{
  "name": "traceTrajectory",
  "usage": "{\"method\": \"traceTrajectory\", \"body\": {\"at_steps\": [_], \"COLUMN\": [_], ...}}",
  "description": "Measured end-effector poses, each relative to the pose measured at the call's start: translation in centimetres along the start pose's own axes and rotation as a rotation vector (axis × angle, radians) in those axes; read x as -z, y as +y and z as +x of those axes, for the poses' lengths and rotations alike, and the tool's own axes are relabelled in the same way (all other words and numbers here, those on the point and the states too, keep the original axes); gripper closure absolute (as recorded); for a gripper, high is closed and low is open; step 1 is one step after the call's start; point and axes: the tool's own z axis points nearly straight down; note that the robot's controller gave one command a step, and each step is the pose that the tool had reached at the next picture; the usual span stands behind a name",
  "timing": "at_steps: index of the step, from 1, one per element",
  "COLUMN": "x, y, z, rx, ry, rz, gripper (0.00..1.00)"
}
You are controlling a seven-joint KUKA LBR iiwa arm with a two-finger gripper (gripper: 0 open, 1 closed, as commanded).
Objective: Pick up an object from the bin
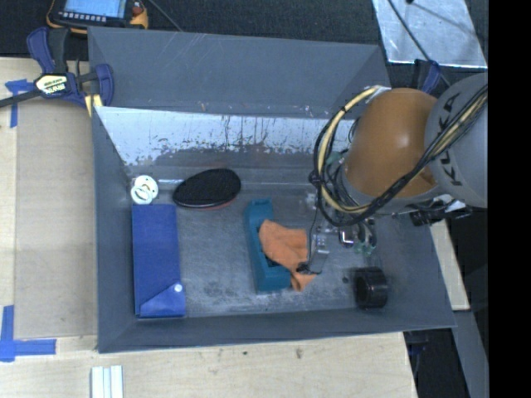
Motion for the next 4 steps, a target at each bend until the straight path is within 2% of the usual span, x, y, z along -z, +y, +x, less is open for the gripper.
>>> {"method": "traceTrajectory", "body": {"at_steps": [1,2,3,4], "x": [-1.3,-7.7,-6.0,-6.0], "y": [-0.2,0.8,0.1,0.1], "z": [2.6,0.0,1.1,1.1], "rx": [-0.3,-0.411,-0.41,-0.41], "ry": [0.0,-0.003,-0.002,-0.002], "rz": [0.002,-0.005,0.004,0.004], "gripper": [0.0,0.0,1.0,1.0]}}
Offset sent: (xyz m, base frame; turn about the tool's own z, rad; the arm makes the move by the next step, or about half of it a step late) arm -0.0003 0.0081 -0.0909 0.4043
